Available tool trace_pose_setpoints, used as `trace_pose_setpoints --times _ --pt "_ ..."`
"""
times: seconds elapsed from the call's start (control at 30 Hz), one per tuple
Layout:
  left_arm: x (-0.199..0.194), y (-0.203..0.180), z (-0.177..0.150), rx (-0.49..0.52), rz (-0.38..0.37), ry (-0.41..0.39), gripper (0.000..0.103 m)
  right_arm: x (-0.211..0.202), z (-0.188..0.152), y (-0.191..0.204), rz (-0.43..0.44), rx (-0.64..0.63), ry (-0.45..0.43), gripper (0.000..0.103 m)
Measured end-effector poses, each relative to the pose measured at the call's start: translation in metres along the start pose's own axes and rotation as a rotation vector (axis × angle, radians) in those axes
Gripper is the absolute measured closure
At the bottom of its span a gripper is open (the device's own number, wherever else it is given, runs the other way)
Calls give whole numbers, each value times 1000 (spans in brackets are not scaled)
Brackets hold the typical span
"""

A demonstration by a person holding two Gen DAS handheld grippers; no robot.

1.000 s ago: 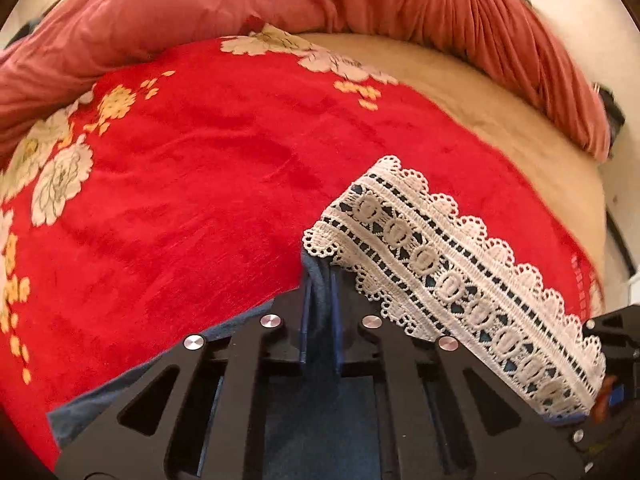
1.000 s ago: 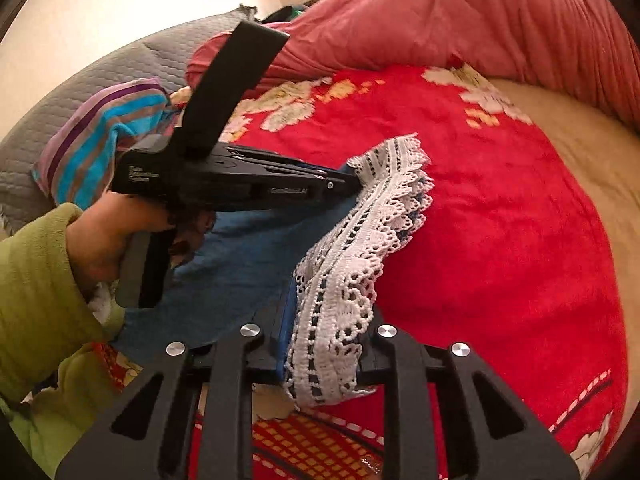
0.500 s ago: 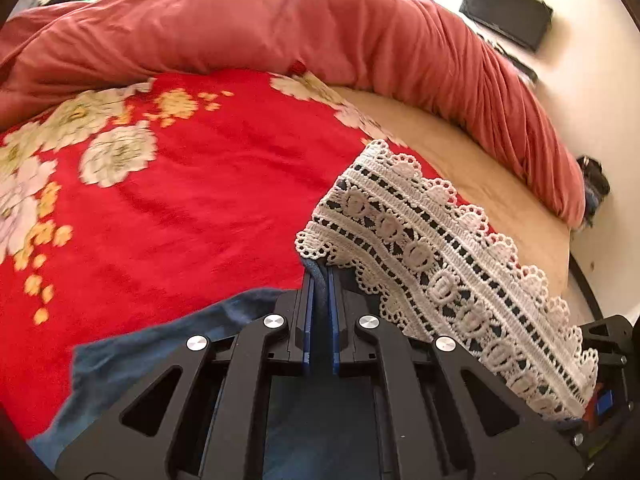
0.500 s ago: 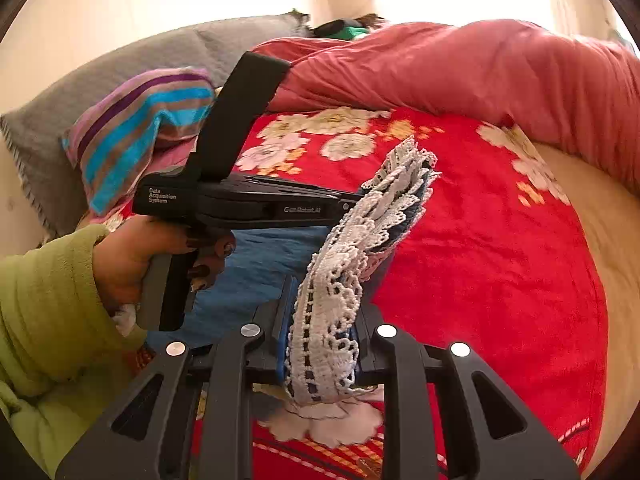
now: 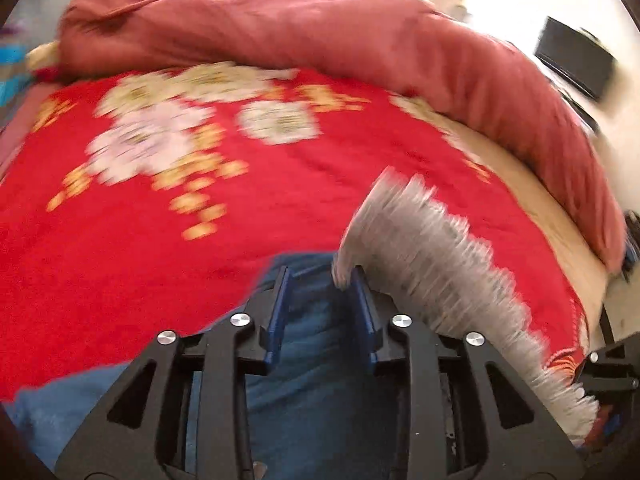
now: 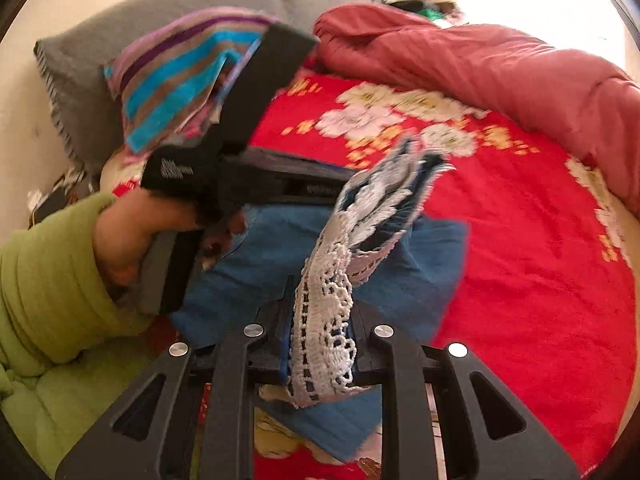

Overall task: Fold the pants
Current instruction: 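Lift the lace hem with both tools and fold it over toward the waistband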

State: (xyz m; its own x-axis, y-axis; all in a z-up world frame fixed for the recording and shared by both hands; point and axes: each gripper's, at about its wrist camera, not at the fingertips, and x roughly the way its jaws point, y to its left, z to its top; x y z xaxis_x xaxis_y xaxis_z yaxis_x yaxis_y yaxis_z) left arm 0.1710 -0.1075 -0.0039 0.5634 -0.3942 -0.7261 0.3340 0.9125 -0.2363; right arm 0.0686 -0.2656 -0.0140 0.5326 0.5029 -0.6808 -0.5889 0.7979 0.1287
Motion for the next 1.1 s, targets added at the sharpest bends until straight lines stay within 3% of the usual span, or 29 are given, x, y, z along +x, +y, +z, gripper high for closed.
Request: trace_pose_setpoints --times 0.2,0.33,0.43,0.53,0.57,0.63,0.73,0.83,1.0,1.1 --pt "-31 68 -27 -211 0 -47 75 28 3 34 21 -71 71 85" --pt "-49 90 -34 -307 -37 -92 71 41 7 55 32 -117 95 85" --pt "-54 93 -34 -308 -39 -121 69 55 7 73 22 -157 125 82" --pt "-54 90 -35 -303 -57 -121 64 60 4 85 70 -178 149 81" --pt "-54 89 -36 -300 -61 -119 62 58 3 90 97 -187 151 77" --pt "-53 88 -37 -296 -70 -117 61 49 1 101 128 -220 135 69" --pt "-52 85 -39 -292 -78 -110 61 32 3 102 145 -239 90 67" --pt "-49 79 -40 -280 -70 -93 60 14 4 86 117 -213 47 57" --pt "-45 66 -43 -261 -85 -63 59 4 -15 57 40 -193 67 55" --pt "-40 56 -45 -255 -123 -27 58 3 -26 55 38 -192 78 55"
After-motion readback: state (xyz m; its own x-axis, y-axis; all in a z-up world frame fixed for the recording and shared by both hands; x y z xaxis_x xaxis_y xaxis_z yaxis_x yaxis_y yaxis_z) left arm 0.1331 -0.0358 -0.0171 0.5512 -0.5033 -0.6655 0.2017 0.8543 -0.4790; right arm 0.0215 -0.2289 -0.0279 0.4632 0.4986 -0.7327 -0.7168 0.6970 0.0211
